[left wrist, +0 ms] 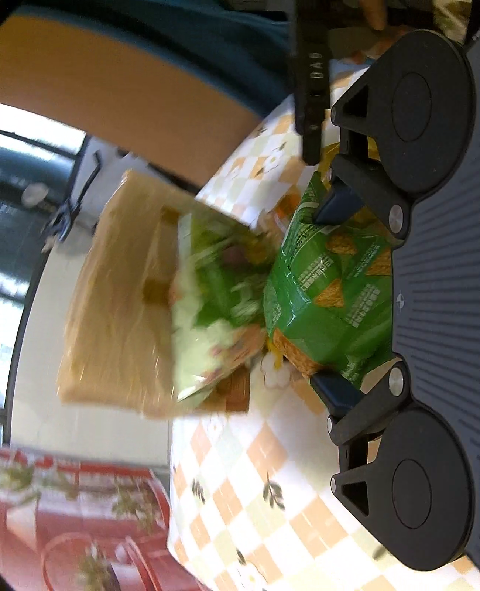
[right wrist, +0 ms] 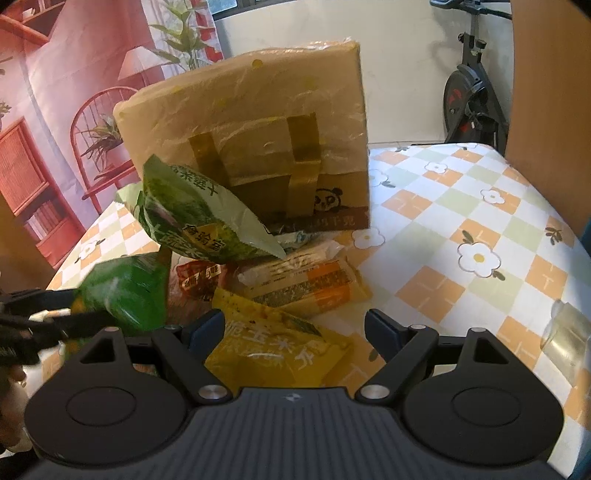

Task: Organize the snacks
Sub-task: 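Grasp the green chip bag with the left tool while the right tool grasps the yellow bag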

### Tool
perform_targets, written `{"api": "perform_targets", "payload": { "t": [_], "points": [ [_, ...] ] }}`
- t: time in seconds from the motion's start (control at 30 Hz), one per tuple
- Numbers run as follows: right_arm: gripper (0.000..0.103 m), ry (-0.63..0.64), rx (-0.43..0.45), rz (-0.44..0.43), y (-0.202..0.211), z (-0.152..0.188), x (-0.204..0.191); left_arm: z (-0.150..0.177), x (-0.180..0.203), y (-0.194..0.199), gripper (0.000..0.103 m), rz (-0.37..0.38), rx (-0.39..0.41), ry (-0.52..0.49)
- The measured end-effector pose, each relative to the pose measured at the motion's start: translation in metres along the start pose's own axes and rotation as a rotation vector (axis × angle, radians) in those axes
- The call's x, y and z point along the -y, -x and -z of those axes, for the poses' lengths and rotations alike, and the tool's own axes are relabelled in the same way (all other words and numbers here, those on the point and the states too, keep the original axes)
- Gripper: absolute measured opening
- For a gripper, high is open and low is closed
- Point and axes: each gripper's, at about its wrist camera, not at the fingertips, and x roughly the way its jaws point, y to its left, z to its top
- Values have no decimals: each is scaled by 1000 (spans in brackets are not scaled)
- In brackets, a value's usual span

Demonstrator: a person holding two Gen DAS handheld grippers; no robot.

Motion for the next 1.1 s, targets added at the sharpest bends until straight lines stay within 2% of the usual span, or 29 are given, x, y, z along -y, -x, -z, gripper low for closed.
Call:
{"api": "perform_targets", "payload": {
  "t": [0.2, 0.33, 0.47, 0.6, 0.77, 0.9, 0.97, 1.1],
  "points": [
    [85, 25, -42, -33, -14, 5, -13, 4, -12, 4, 87, -68, 4, 62],
    [85, 31, -76, -36, -25, 9, -20, 6, -18, 0, 87, -84, -26, 87],
    [85, 37, -97, -8, -31, 12, -22, 7, -23, -4, 87, -74, -47, 95],
    [85, -3, -124, 21, -36, 14, -13, 12, -28, -17, 88, -76, -107, 106],
    [88, -55, -151, 17, -39, 19, -2, 18, -34, -23, 92, -67, -128, 111],
    [89, -66, -157, 12, -40, 20, 0, 20, -42, -24, 94, -53, -125, 139],
    [89, -64, -155, 11, -41, 20, -1, 20, -44, -21, 91, -50, -110, 146],
    [80, -58, -137, -2, -39, 20, -2, 17, -43, -16, 87, -50, -76, 142]
  ]
}}
